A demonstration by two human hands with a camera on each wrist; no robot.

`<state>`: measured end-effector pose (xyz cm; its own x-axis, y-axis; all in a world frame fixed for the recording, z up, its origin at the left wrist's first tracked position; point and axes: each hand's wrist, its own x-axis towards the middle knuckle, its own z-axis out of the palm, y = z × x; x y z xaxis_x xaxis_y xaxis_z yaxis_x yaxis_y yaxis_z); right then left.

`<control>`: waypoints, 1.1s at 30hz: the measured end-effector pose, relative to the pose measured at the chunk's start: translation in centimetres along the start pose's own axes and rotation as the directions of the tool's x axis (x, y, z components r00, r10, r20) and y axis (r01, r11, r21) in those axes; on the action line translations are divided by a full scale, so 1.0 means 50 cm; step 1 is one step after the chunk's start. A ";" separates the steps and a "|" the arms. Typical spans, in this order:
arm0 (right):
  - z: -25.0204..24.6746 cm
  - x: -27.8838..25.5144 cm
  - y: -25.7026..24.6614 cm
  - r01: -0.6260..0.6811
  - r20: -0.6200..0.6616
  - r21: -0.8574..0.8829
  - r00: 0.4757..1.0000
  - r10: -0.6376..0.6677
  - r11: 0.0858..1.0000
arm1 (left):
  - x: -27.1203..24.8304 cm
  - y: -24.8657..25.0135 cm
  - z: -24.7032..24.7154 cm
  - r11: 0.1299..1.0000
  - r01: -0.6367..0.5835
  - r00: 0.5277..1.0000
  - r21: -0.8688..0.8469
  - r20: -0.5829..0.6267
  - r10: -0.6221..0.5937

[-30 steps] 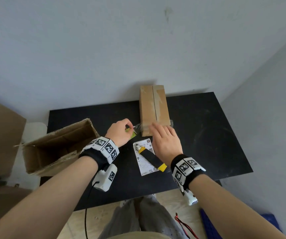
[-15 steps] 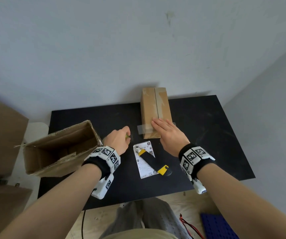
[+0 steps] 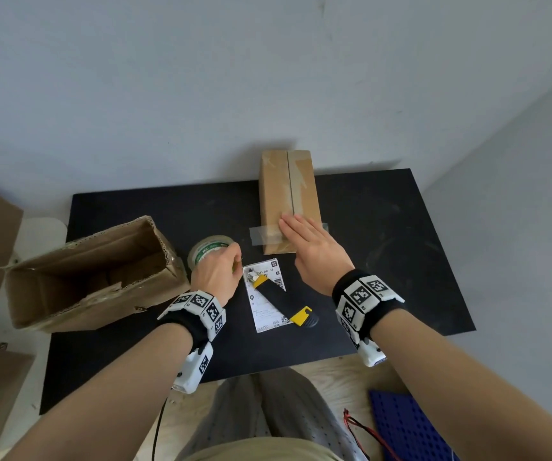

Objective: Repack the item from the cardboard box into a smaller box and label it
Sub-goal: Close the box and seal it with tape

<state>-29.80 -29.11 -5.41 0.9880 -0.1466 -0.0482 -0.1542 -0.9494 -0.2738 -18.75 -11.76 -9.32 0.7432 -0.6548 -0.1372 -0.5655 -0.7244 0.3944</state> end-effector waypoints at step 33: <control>-0.034 -0.062 0.021 -0.467 0.198 0.723 0.846 0.495 0.509 | -0.016 0.126 -0.048 0.603 0.106 0.994 -0.791 0.070 -0.084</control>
<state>-33.03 -30.10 -3.90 0.7583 -0.5388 -0.3669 -0.5445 -0.2140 -0.8110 -22.02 -15.28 -4.55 0.7612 -0.6053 -0.2330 0.0210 -0.3361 0.9416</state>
